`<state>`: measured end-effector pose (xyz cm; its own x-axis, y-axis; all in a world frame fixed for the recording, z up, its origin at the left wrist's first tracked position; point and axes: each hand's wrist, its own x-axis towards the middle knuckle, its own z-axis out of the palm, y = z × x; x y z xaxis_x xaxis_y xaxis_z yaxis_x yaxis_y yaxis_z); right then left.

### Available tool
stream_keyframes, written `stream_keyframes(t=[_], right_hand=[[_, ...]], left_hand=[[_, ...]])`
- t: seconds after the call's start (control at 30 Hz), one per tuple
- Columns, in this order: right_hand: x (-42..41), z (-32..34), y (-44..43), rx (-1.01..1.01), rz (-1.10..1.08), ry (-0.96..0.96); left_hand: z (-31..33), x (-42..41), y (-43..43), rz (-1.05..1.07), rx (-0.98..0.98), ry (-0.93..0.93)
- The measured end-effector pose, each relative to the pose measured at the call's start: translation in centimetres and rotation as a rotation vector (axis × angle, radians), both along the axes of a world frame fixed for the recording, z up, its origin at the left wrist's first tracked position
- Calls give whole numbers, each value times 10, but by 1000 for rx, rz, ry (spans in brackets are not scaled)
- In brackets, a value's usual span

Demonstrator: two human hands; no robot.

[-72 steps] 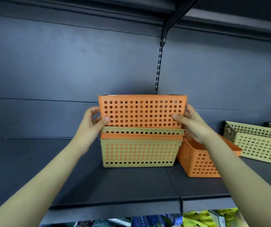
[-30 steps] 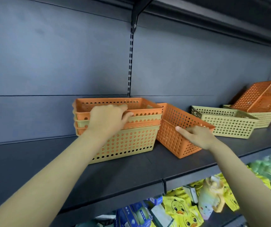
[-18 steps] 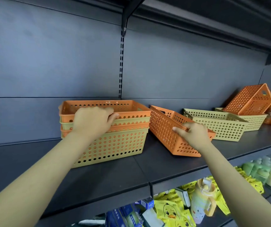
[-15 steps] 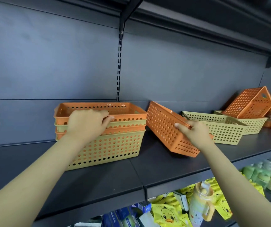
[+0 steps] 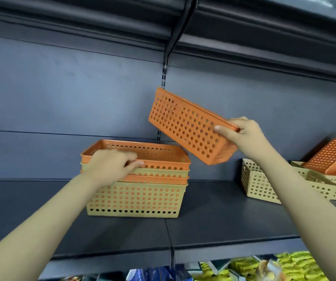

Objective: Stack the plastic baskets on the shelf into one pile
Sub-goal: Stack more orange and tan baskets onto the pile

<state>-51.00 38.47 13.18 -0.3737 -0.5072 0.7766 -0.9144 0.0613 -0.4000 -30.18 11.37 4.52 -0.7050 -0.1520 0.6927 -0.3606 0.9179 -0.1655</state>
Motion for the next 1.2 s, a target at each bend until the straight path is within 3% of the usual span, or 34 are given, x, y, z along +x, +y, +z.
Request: stream_keyframes(t=[0.1,0.17,0.23,0.3,0.43,0.53,0.67,0.87,1.0,1.2], right_hand=[[12,20,-26,77,90,92],[18,26,-46,114,95,179],[24,29,-66,161,57,246],[31,29,-79,229,26,272],[38,18,-93,319,197,136],[32,9,-93,317,231,12],[29,5,-83,332,237,-66],[36,9,-67,347,306,-230],[30,-5,-60,267,229,-290],[25,-21,-62,264,148,-293]], left_hand=[[4,6,-2,-81,211,-18],[5,15,-4,-203,369,155],[8,26,-12,-254,379,373],[15,38,-26,-207,333,447],[24,53,-59,-10,304,257],[25,53,-68,10,282,181],[23,48,-72,-32,275,298],[33,47,-68,-446,723,393],[34,53,-58,-473,684,479],[19,56,-58,-410,601,383]])
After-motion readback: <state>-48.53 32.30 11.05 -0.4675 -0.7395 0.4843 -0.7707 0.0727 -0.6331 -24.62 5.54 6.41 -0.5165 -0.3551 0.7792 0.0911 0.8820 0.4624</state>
